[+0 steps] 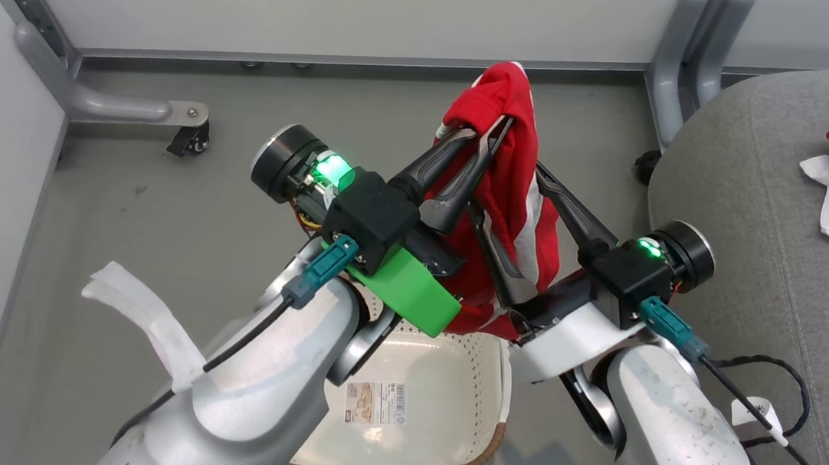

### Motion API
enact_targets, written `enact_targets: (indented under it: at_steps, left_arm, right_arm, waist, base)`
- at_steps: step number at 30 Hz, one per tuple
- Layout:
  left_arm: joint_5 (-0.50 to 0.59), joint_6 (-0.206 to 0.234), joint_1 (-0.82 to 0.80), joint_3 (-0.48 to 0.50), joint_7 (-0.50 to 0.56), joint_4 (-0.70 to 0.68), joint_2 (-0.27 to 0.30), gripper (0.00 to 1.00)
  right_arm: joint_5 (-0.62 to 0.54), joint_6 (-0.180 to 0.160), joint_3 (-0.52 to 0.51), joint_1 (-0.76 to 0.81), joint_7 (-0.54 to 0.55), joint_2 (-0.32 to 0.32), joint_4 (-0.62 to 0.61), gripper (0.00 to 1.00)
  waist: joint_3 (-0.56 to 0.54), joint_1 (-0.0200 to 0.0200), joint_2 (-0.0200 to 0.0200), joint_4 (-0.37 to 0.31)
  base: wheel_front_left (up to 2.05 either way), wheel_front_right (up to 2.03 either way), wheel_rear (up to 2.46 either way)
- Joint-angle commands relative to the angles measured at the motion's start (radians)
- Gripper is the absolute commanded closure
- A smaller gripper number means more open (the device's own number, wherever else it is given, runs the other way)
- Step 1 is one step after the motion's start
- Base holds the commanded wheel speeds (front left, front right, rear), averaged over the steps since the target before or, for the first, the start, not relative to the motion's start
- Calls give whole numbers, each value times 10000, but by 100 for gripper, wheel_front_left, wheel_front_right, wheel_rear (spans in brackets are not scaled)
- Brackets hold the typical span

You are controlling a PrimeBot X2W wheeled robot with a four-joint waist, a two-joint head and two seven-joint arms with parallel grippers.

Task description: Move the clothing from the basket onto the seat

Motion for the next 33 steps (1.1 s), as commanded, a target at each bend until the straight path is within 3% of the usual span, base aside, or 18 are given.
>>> enact_targets:
  at_steps: [1,7,9,25,26,27,33]
  left_arm:
    - [-42,-7,-165,-63,-60,-35,-56,100]
    - [-142,52,-228,-353,-90,-98,-107,100]
    - [-183,75,-232,-426,-99,-102,-123,100]
    - [-244,63,-147,-577,-76,167,-144,100]
    - [-224,74,-138,-583,-77,183,-145,54]
    - [-185,90,-131,-604,-77,216,-144,0]
    - [-131,124,-11,-624,-78,230,-148,0]
  right_arm:
    - [-49,-11,12,-121,-26,10,263,0]
    - [62,-11,-120,-335,-26,109,1021,0]
    - [142,-11,-80,-331,-26,110,1171,100]
    - [669,-11,-86,-60,-28,118,979,100]
    - [684,-11,-96,-55,-28,118,966,100]
    - [693,-11,-106,-48,-28,118,955,100]
    - [761,-11,-188,-28,-28,119,905,100]
  waist:
    - [111,0,68,122]
    - [214,0,68,295]
    - [235,0,68,336]
    - [268,0,68,280]
    - [269,0,68,280]
    - [265,0,68,280]
    - [261,0,68,291]
  base:
    - [0,0,0]
    - [0,0,0]
    - [0,0,0]
    - [0,0,0]
    - [0,0,0]
    - [0,0,0]
    - [0,0,0]
